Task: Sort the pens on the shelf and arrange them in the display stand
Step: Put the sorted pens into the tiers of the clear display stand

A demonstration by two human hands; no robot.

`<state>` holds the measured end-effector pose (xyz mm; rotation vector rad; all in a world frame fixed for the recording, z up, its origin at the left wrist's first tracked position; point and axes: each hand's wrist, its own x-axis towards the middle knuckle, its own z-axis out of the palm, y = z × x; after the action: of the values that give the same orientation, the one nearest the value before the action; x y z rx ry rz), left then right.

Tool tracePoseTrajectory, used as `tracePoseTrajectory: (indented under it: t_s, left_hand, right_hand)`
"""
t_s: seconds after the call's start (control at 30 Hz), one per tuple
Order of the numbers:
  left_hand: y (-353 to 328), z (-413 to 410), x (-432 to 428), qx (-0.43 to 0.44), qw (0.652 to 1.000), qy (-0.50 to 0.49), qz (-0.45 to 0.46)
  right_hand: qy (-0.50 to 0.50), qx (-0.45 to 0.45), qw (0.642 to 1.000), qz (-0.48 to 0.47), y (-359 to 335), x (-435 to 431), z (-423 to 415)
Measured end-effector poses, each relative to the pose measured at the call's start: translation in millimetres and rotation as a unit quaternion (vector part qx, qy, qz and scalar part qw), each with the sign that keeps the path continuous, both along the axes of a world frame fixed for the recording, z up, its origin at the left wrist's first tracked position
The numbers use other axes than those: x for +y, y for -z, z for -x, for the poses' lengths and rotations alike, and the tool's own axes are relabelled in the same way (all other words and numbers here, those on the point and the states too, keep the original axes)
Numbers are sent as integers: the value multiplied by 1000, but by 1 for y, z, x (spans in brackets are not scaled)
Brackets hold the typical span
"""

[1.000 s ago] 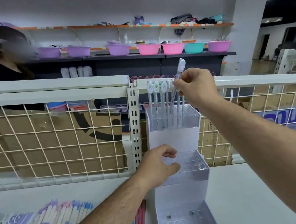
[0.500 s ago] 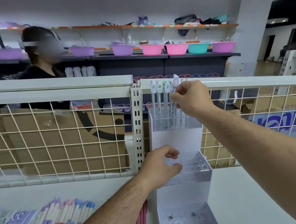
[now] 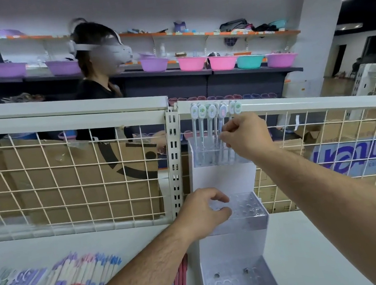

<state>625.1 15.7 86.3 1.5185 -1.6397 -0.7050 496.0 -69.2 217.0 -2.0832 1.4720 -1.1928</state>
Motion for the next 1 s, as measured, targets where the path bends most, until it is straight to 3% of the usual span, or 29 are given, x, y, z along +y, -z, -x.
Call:
tracePoseTrajectory:
  t_s: [0.23,0.5,1.0]
  left_hand:
    - [3,-4,1,-22,999,18,19]
    - [14,-13,6,-96,990,50,95]
    - [13,-43,97,-103,988,-46,102]
  right_hand:
    - [17,-51,999,-2,17,22,14]
    - [32,73,997,-18,59,65,23]
    - [-43,121,990,-54,90,139,8]
